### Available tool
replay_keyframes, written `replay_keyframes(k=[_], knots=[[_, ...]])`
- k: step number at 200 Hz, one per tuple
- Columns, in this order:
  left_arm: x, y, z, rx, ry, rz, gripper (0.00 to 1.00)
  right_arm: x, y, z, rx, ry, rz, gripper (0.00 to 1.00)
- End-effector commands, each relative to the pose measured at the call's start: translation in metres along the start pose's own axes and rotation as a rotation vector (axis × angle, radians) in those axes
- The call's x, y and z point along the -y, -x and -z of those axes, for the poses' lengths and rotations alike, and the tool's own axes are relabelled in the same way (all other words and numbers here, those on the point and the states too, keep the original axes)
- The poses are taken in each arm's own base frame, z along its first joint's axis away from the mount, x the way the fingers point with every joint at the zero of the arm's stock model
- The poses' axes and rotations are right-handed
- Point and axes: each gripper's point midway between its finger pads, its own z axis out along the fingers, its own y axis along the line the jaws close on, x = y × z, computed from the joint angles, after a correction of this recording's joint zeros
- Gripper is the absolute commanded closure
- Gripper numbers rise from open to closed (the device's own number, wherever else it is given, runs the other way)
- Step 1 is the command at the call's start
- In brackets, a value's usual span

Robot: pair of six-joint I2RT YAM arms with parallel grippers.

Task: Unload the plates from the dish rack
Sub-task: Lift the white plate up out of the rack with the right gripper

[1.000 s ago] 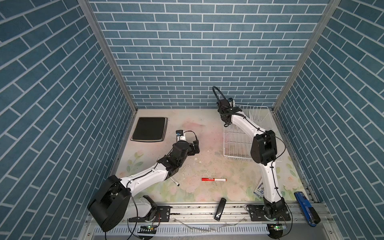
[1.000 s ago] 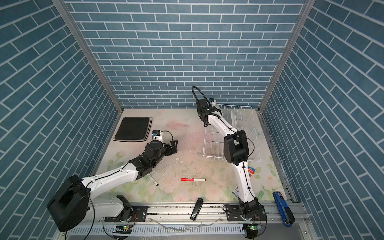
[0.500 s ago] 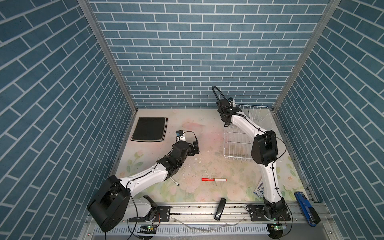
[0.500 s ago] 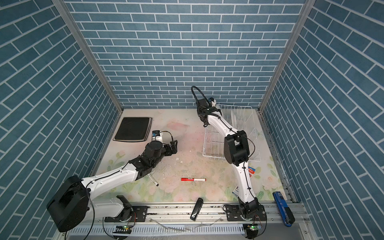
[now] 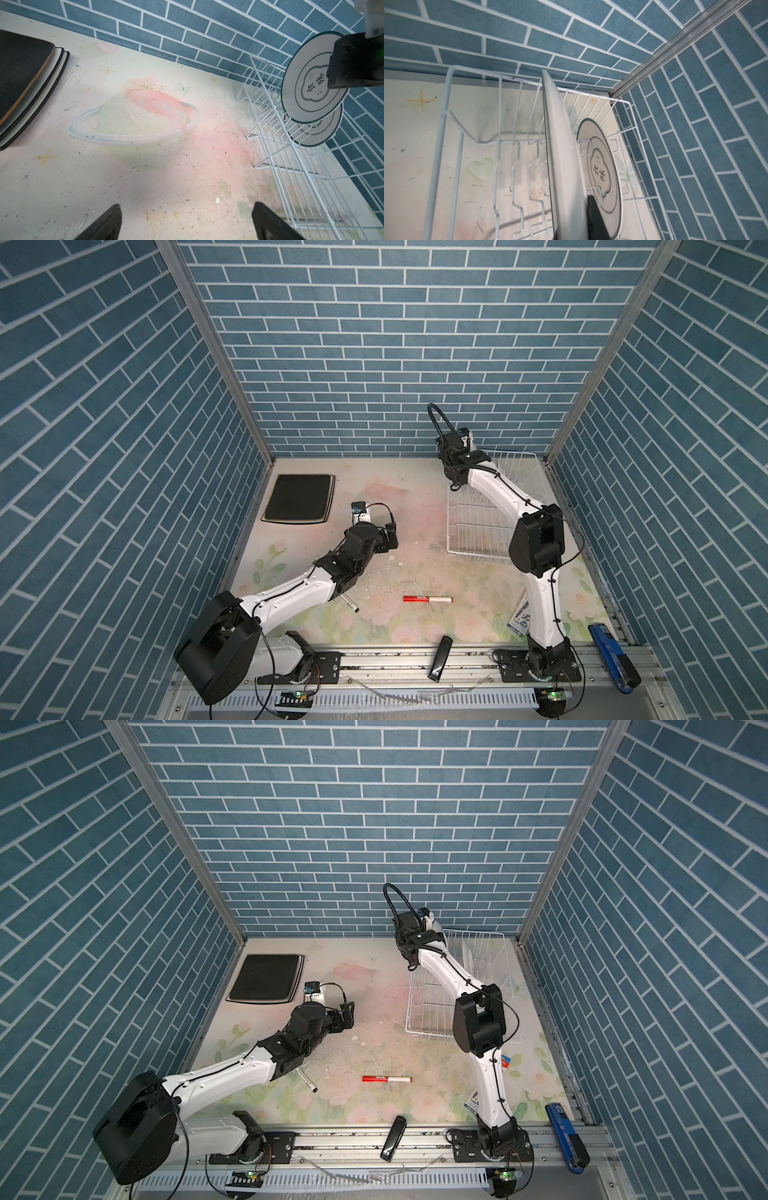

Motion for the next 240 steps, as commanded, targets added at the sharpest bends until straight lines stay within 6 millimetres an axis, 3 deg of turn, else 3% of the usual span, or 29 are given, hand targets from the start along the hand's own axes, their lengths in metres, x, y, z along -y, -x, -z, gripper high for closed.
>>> replay_keyframes(k=[1, 90, 126, 145, 186, 240], knots=[[0.003, 0.007, 0.005, 0.018, -0.003, 0.002, 0.0, 0.018, 0.014, 0.016, 0.049, -0.023, -0.02, 1.0], [0.002, 0.009, 0.013, 0.055, -0.033, 0.009, 0.0, 0.029, 0.025, 0.051, 0.136, 0.035, -0.052, 1.0], [0.013, 0.013, 0.014, 0.067, -0.087, 0.006, 0.0, 0.027, 0.025, 0.075, 0.194, 0.213, -0.099, 1.0], [0.022, 0.02, 0.017, 0.08, -0.125, 0.014, 0.0, 0.041, 0.026, 0.094, 0.256, 0.275, -0.162, 1.0], [0.045, 0.029, 0.015, 0.073, -0.215, 0.025, 0.0, 0.064, 0.006, 0.13, 0.365, 0.425, -0.294, 1.0], [0.074, 0.036, 0.005, 0.049, -0.317, 0.071, 0.01, 0.067, -0.021, 0.191, 0.468, 0.797, -0.48, 1.0]])
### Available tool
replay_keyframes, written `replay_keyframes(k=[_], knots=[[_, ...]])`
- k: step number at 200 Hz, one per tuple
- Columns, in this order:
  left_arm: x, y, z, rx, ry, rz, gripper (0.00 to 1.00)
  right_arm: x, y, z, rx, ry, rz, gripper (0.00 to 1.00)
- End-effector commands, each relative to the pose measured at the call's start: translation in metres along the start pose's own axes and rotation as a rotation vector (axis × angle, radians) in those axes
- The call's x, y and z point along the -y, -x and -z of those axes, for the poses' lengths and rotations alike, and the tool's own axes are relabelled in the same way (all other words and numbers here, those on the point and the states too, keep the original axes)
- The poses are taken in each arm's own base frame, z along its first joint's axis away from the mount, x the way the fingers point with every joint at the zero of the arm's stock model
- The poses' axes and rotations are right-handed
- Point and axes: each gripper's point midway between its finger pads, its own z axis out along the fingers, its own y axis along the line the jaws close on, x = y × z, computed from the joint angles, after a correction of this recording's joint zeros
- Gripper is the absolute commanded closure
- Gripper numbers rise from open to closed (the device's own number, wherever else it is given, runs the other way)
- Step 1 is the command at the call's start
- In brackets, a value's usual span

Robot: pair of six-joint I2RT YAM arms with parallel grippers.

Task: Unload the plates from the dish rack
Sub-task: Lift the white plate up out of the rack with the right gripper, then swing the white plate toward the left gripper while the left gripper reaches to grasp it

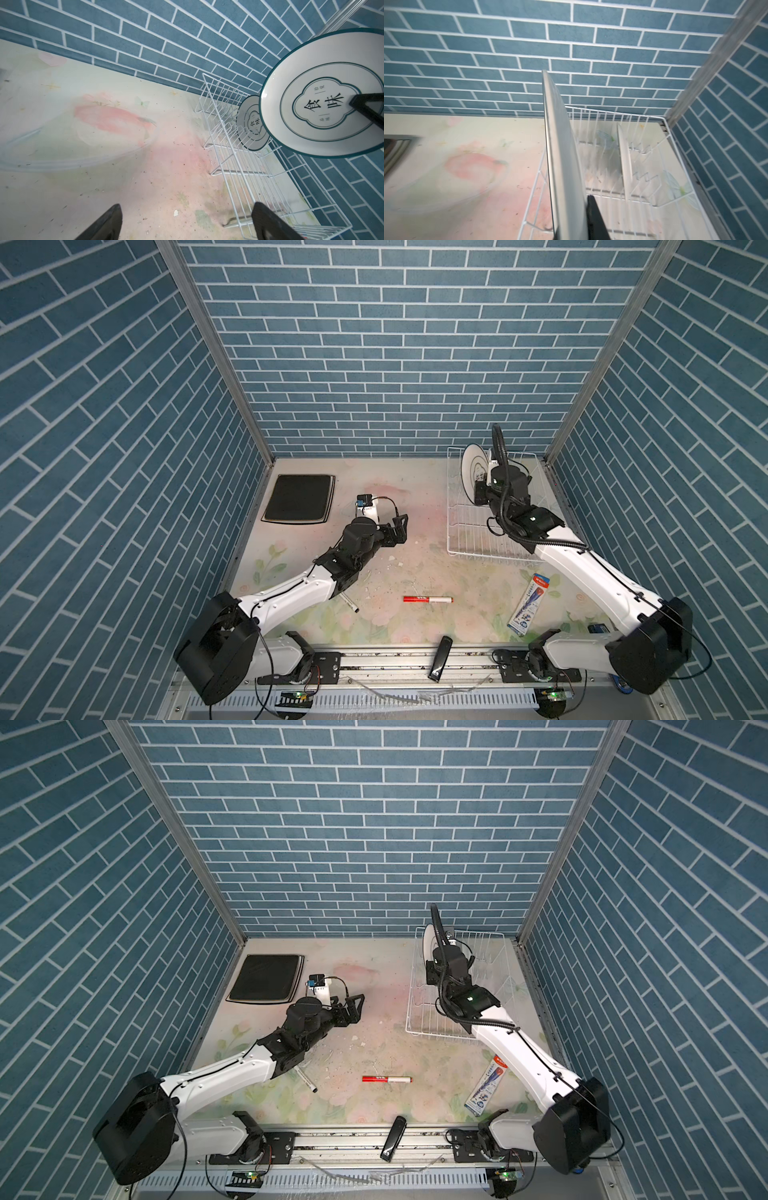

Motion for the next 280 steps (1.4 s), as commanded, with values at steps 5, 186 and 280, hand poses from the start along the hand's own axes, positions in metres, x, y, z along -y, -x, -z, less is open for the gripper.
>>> replay_keyframes(k=[5, 186, 280], knots=[[0.022, 0.009, -0.005, 0.012, -0.086, 0.033, 0.01, -0.027, 0.02, 0.028, 0.126, 0.235, -0.189, 1.0], [0.051, 0.043, -0.026, -0.003, -0.372, 0.446, 0.15, -0.099, -0.013, 0.054, -0.028, 0.784, -0.673, 1.0], [0.044, 0.051, -0.023, 0.001, -0.428, 0.536, 0.52, -0.116, -0.013, 0.04, -0.123, 0.981, -0.8, 1.0]])
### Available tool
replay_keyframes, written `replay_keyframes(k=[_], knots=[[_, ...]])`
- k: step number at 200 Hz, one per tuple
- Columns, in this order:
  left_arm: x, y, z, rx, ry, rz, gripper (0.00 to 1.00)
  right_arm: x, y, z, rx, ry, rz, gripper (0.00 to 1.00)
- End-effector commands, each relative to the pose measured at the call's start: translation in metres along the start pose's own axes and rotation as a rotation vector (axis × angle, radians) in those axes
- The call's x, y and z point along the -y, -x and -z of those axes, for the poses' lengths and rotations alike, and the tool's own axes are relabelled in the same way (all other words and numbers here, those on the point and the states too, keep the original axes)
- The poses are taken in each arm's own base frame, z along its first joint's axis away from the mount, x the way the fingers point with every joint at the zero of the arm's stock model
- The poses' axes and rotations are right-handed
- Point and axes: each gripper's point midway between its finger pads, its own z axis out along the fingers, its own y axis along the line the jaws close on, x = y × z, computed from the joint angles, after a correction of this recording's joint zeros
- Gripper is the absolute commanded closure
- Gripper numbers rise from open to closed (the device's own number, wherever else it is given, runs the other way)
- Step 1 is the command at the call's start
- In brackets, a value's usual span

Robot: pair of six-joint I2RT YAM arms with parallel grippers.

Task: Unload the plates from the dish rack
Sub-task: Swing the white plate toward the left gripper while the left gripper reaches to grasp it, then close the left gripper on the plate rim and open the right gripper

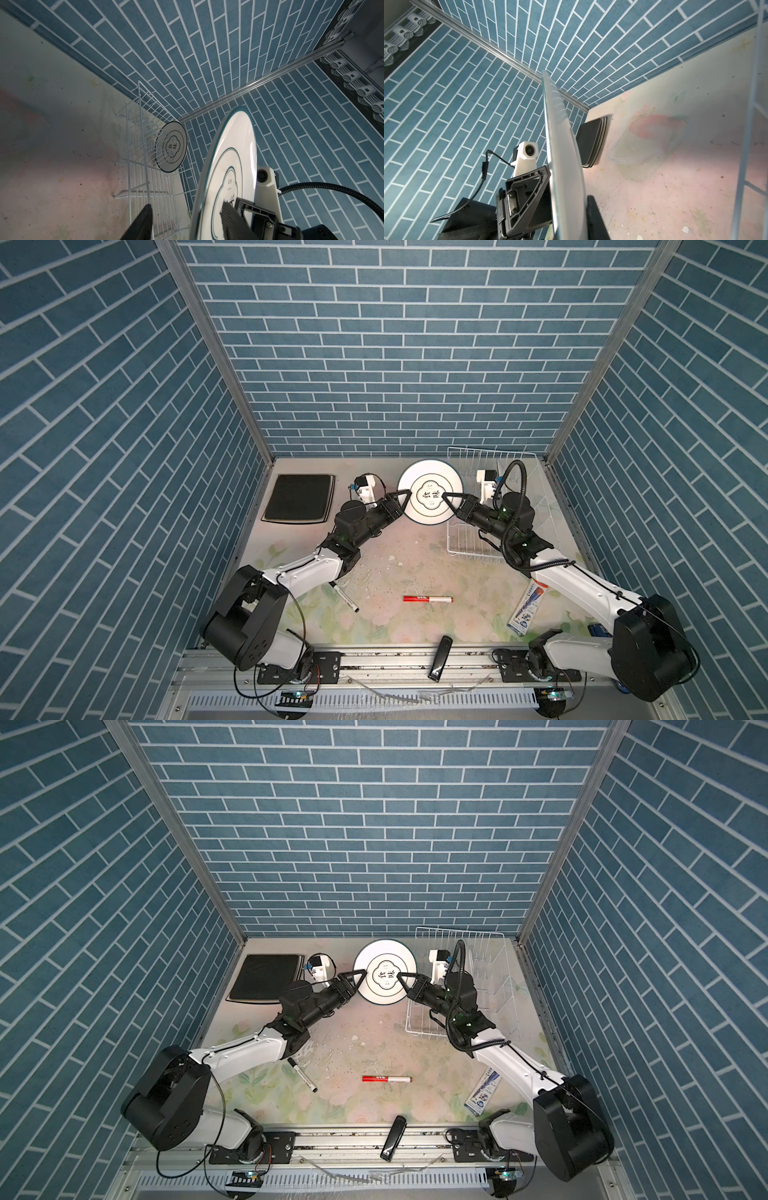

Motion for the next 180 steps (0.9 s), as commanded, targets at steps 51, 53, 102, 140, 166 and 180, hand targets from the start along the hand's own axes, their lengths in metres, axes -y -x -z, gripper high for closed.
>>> replay_keyframes(k=[51, 53, 102, 140, 166, 180], knots=[[0.002, 0.004, 0.0, -0.008, -0.043, 0.033, 0.67, -0.024, 0.009, -0.003, -0.023, 0.155, -0.049, 1.0], [0.001, 0.004, 0.0, -0.008, -0.041, 0.034, 0.68, -0.023, 0.01, -0.003, -0.023, 0.156, -0.05, 1.0], [-0.001, 0.005, 0.003, -0.001, -0.037, 0.036, 0.87, -0.023, 0.01, -0.004, -0.04, 0.167, -0.056, 1.0], [0.001, 0.011, 0.006, 0.017, -0.037, 0.032, 0.97, -0.021, 0.01, -0.005, -0.047, 0.169, -0.059, 0.9], [0.002, 0.016, 0.007, 0.037, -0.036, 0.027, 1.0, -0.019, 0.011, -0.005, -0.045, 0.164, -0.062, 0.66], [-0.007, 0.014, 0.011, 0.037, -0.016, 0.03, 1.0, -0.017, 0.012, -0.004, -0.044, 0.16, -0.065, 0.55]])
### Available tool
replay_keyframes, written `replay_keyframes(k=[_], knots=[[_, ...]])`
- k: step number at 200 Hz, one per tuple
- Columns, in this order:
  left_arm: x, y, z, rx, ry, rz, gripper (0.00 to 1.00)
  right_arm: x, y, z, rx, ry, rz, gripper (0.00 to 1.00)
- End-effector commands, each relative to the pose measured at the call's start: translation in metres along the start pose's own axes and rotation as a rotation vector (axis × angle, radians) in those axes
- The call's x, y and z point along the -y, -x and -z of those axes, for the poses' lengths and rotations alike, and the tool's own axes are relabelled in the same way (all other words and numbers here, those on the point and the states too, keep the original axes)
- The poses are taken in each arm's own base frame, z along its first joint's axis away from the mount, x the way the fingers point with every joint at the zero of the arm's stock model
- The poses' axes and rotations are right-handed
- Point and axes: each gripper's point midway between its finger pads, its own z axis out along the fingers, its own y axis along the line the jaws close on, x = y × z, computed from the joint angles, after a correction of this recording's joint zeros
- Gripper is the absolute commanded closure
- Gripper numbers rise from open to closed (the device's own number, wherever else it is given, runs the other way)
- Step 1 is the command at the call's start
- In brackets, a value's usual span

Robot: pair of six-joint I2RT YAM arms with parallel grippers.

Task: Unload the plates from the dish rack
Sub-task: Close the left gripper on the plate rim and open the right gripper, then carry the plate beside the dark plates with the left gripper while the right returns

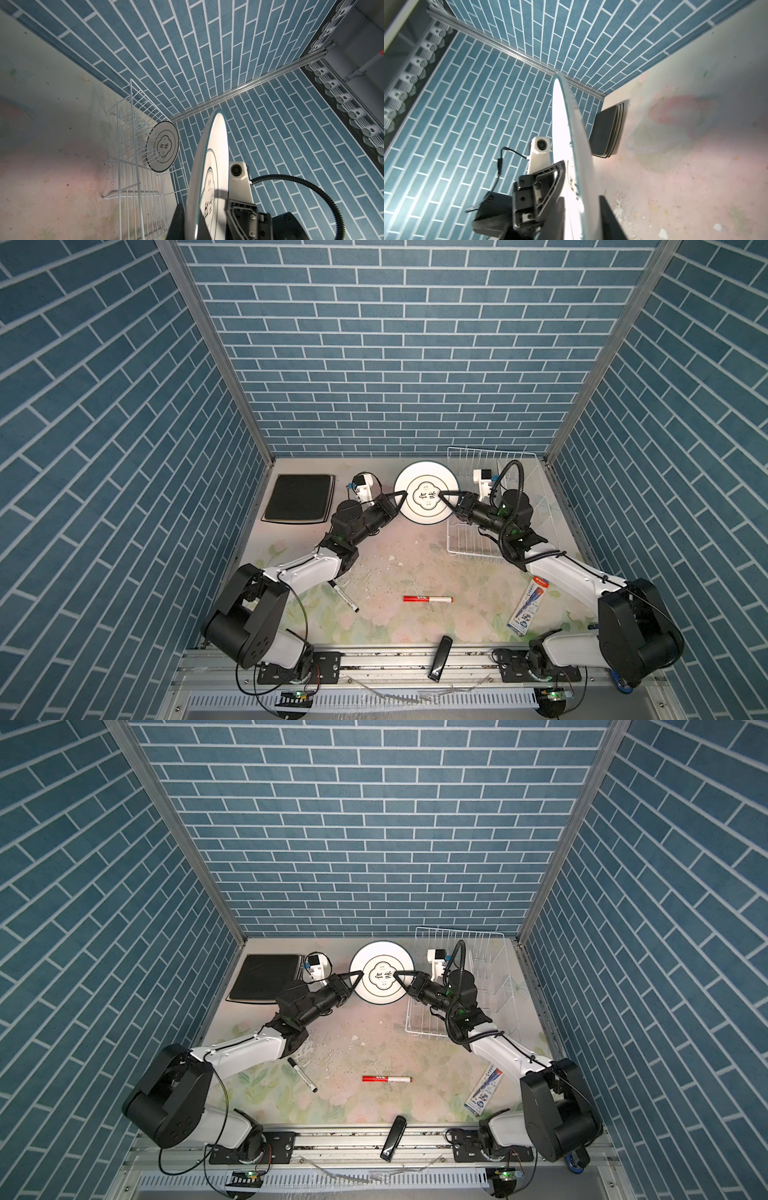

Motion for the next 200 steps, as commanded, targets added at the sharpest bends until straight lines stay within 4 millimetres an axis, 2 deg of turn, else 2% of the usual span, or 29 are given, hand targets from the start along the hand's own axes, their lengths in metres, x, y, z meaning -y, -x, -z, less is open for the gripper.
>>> replay_keyframes(k=[1, 35, 64, 108, 150, 172, 187, 200], knots=[[-0.005, 0.008, 0.009, 0.039, 0.015, -0.016, 1.0, -0.021, 0.011, 0.001, 0.02, 0.072, 0.047, 0.54], [-0.015, 0.023, 0.018, 0.113, 0.055, -0.037, 1.0, -0.011, 0.019, 0.006, 0.045, 0.023, 0.029, 0.33], [-0.034, 0.038, 0.026, 0.169, 0.146, -0.078, 1.0, 0.0, 0.028, 0.011, 0.067, -0.029, 0.016, 0.22], [-0.065, 0.059, 0.038, 0.255, 0.29, -0.149, 1.0, 0.009, 0.039, 0.021, 0.1, -0.08, 0.022, 0.2], [-0.103, 0.094, 0.053, 0.36, 0.379, -0.161, 1.0, 0.01, 0.043, 0.031, 0.115, -0.136, 0.069, 0.2], [-0.118, 0.098, 0.051, 0.364, 0.415, -0.145, 1.0, 0.013, 0.047, 0.034, 0.125, -0.183, 0.115, 0.2], [-0.14, 0.096, 0.051, 0.345, 0.487, -0.087, 1.0, 0.016, 0.05, 0.036, 0.129, -0.216, 0.138, 0.2], [-0.151, 0.096, 0.047, 0.328, 0.499, -0.062, 1.0, 0.017, 0.05, 0.036, 0.128, -0.23, 0.153, 0.2]])
